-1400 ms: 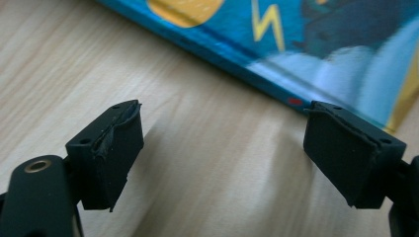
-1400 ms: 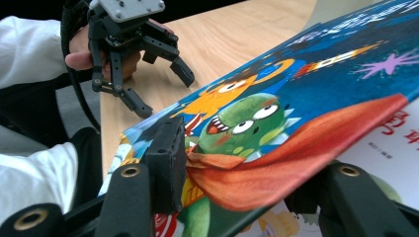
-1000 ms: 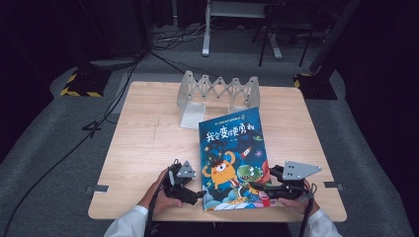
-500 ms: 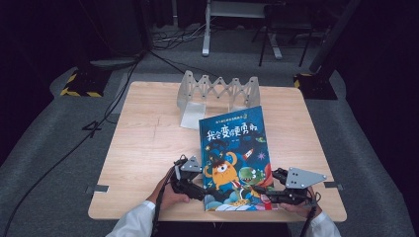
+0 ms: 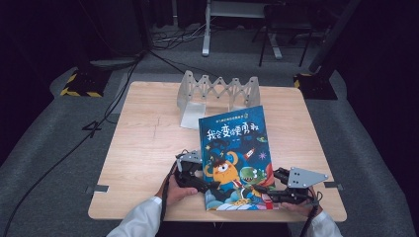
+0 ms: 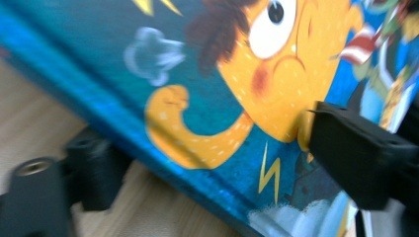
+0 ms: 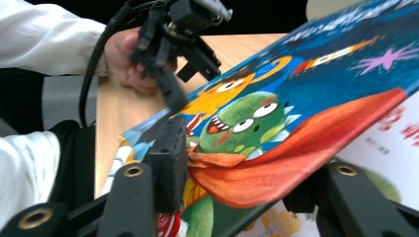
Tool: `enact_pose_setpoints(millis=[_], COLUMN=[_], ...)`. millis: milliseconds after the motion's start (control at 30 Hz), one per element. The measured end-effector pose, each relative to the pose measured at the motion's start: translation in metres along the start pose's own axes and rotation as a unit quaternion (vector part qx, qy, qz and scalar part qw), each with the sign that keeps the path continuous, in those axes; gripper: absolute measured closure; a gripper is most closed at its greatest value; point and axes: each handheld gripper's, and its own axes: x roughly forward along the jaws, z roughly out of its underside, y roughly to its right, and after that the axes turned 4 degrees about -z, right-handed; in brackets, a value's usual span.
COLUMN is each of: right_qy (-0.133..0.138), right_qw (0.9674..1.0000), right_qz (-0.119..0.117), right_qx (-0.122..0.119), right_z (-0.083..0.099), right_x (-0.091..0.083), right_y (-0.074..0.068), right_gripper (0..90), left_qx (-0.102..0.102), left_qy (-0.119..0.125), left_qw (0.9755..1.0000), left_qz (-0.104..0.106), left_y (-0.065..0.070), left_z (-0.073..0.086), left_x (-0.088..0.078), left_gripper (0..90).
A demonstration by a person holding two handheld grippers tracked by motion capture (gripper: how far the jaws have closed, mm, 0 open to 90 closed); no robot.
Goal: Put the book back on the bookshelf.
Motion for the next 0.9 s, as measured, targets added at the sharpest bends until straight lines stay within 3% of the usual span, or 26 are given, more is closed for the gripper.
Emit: enact_pose_setpoints(millis=[167, 233, 367, 567, 600, 633, 700, 800, 900], right_qy=[-0.007, -0.015, -0.018, -0.020, -0.028, -0.028, -0.034, -0.044, -0.055], right_qw=[0.9999, 0.9999, 0.9998, 0.9992, 0.9984, 0.9984, 0.9978, 0.9973, 0.9961], right_qz=[-0.009, -0.002, -0.003, 0.004, 0.015, 0.015, 0.021, 0.030, 0.048], right_qx=[-0.004, 0.000, 0.012, 0.035, 0.045, 0.045, 0.052, 0.050, 0.049], right_z=[0.000, 0.001, 0.006, 0.014, 0.019, 0.019, 0.025, 0.027, 0.028], right_x=[0.000, -0.001, -0.002, -0.007, -0.010, -0.010, -0.012, -0.013, -0.012], right_y=[0.001, 0.003, 0.006, 0.010, 0.012, 0.012, 0.012, 0.012, 0.013], right_gripper=[58.8, 59.7, 61.5, 59.5, 58.3, 58.3, 58.0, 56.6, 56.2], left_qx=[0.030, 0.048, 0.076, 0.103, 0.118, 0.118, 0.137, 0.142, 0.158], left_qy=[0.056, 0.071, 0.072, 0.077, 0.081, 0.081, 0.084, 0.087, 0.087], left_qw=[0.9975, 0.9959, 0.9936, 0.9908, 0.9890, 0.9890, 0.9866, 0.9856, 0.9825], left_qz=[-0.031, -0.029, -0.044, -0.041, -0.036, -0.036, -0.033, -0.030, -0.045], left_y=[0.006, 0.010, 0.020, 0.031, 0.037, 0.037, 0.045, 0.050, 0.058], left_z=[-0.003, -0.004, -0.006, -0.007, -0.007, -0.007, -0.010, -0.013, -0.018], left_x=[-0.018, -0.025, -0.029, -0.033, -0.034, -0.034, -0.033, -0.033, -0.029], left_gripper=[32.8, 36.8, 37.6, 46.8, 47.5, 47.9, 48.2, 49.2, 49.4])
